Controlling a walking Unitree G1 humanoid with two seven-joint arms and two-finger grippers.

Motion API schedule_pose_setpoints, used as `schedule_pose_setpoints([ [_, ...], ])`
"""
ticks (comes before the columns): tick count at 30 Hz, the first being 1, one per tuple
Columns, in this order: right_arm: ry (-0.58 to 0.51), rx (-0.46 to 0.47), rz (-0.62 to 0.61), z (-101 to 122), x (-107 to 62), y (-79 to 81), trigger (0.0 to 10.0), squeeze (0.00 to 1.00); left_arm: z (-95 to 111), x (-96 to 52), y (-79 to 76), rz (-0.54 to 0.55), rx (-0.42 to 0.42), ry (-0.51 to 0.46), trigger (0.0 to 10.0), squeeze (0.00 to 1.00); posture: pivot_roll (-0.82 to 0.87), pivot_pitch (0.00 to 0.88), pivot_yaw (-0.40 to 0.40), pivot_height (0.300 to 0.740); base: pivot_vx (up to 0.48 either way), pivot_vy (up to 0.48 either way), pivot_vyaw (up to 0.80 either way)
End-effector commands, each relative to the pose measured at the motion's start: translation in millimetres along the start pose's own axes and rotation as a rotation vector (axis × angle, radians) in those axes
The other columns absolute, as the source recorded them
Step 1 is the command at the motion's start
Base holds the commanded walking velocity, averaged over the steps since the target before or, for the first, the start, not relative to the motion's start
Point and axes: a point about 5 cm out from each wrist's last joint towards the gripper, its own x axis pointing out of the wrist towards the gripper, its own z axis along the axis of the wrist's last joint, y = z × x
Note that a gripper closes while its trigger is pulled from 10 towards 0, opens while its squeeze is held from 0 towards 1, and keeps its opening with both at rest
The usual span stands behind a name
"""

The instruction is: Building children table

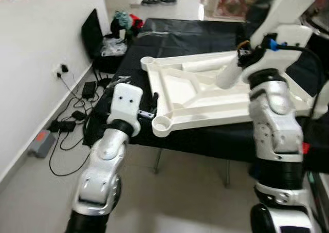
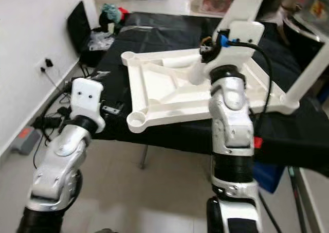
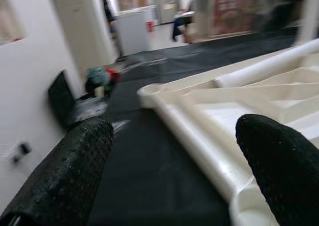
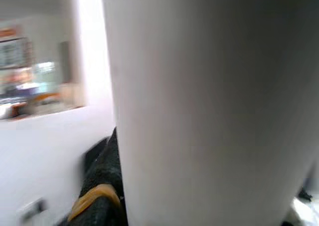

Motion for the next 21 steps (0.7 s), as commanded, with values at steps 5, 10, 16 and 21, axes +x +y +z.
schedule_pose_setpoints([
  [5,0.005,-0.048,0.027,3.7,22.9,-4.6,10.0,0.0,-2.1,-8.4,-11.8,-0.038,-0.028,0.026,10.0,0.0,0.14,0.183,-0.042,0.74,0.0,0.0,0.8],
  [10,0.036,-0.019,0.016,-0.3,26.5,-6.2,10.0,0.0,-2.3,-10.8,-11.7,-0.036,-0.031,0.037,10.0,0.0,0.14,0.208,-0.039,0.74,0.0,0.0,0.6],
  [16,0.074,-0.002,0.031,-7.9,25.5,-7.0,10.0,0.0,-3.3,-11.4,-9.2,-0.026,-0.037,0.047,10.0,0.0,0.14,0.214,-0.036,0.74,0.0,0.0,0.0],
  [21,0.15,-0.006,0.134,-18.2,30.1,-15.9,10.0,0.0,-4.8,-13.1,-8.9,-0.034,-0.034,0.066,10.0,0.0,0.14,0.204,-0.035,0.74,0.0,0.192,0.0],
])
